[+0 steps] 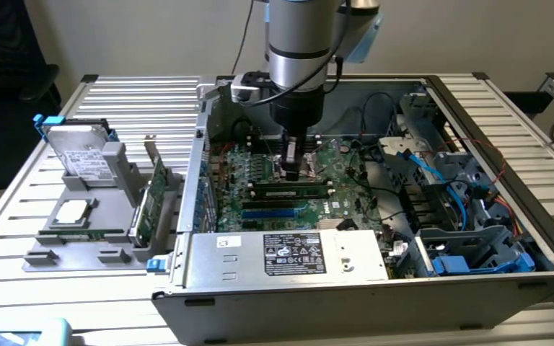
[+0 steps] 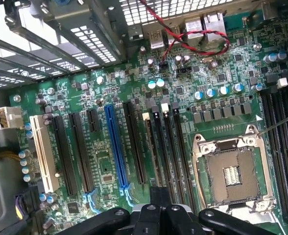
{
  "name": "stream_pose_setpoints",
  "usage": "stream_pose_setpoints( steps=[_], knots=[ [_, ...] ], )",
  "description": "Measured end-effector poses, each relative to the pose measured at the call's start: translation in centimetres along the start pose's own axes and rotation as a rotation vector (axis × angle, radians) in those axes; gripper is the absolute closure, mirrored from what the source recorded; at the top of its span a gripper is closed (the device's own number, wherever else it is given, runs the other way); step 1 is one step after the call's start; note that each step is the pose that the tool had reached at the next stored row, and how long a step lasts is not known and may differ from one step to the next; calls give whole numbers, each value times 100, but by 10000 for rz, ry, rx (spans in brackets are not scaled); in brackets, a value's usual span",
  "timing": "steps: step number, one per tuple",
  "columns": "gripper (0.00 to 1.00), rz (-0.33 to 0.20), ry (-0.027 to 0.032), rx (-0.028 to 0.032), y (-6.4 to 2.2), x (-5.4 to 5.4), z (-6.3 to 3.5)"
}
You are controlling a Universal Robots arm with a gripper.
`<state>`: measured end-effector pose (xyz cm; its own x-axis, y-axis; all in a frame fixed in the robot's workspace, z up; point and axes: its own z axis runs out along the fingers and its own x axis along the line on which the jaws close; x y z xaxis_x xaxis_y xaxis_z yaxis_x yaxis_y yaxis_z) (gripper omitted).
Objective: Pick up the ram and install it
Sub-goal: 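Press down the ram until it locks into place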
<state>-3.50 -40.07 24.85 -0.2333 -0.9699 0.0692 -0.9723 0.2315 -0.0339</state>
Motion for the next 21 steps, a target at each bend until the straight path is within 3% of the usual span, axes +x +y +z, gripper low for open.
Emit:
stream_pose_setpoints(
  steps=[21],
  knots=[
    [89, 2832, 97, -180, 0, 0, 0]
  ],
)
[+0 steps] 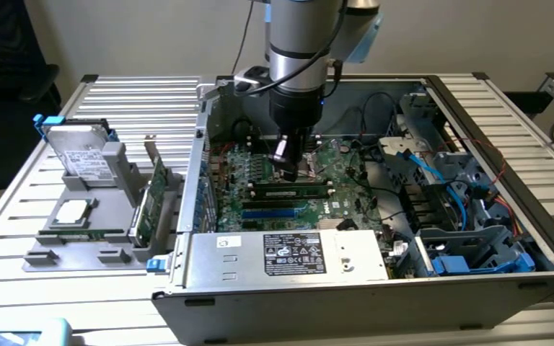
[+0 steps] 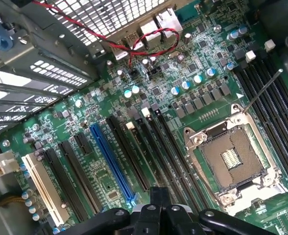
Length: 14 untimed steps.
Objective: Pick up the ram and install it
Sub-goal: 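Press down the ram until it locks into place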
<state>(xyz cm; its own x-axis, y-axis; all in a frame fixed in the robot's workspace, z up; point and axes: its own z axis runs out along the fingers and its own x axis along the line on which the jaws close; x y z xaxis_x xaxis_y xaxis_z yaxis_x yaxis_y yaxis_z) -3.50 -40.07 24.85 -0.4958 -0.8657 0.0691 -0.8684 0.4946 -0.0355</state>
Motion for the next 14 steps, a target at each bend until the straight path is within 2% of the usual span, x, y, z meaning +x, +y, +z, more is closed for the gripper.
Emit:
stream_pose_setpoints(
  steps=[4, 14],
  knots=[
    [89, 410, 8, 22, -1, 0, 1],
    [89, 1396, 3, 125, 0, 0, 0]
  ],
)
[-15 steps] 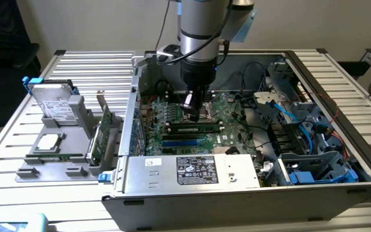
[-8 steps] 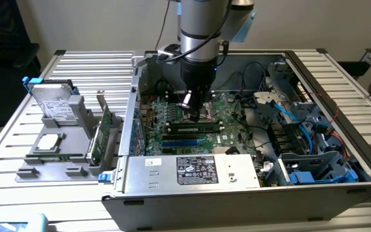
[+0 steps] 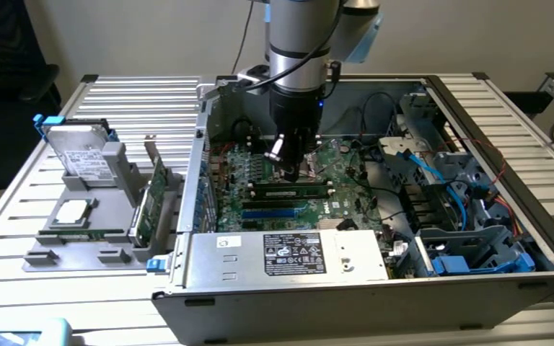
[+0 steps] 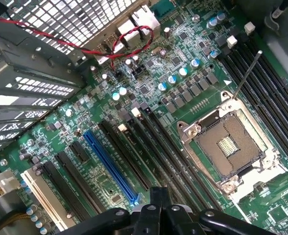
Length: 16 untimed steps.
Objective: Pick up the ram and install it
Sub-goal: 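Press down the ram until it locks into place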
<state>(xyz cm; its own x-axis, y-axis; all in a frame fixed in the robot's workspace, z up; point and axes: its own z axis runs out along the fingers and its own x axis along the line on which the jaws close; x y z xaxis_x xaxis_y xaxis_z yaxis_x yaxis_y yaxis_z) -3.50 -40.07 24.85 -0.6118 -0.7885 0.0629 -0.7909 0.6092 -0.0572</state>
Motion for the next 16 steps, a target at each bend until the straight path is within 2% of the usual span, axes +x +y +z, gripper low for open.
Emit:
stream_pose_setpoints(
  steps=[16],
  knots=[
    [89, 1638, -36, 161, 0, 0, 0]
  ],
)
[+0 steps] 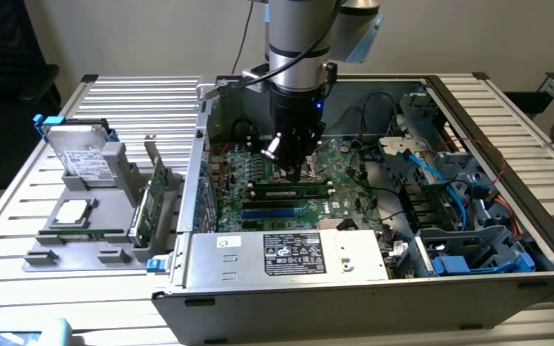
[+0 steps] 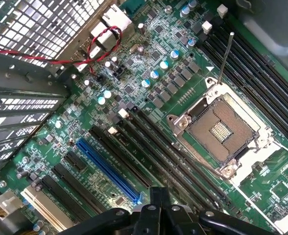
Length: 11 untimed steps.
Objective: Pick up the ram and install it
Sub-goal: 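Press down the ram until it locks into place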
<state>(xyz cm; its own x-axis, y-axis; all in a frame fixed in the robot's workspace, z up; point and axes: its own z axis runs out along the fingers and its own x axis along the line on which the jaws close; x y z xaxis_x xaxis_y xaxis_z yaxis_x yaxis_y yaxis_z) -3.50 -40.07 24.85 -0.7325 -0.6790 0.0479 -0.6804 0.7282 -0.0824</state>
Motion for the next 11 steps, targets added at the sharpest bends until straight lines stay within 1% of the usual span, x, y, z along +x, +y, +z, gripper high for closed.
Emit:
stream_pose_setpoints(
  steps=[11],
  knots=[
    [89, 1135, -11, 93, 0, 0, 0]
  ],
)
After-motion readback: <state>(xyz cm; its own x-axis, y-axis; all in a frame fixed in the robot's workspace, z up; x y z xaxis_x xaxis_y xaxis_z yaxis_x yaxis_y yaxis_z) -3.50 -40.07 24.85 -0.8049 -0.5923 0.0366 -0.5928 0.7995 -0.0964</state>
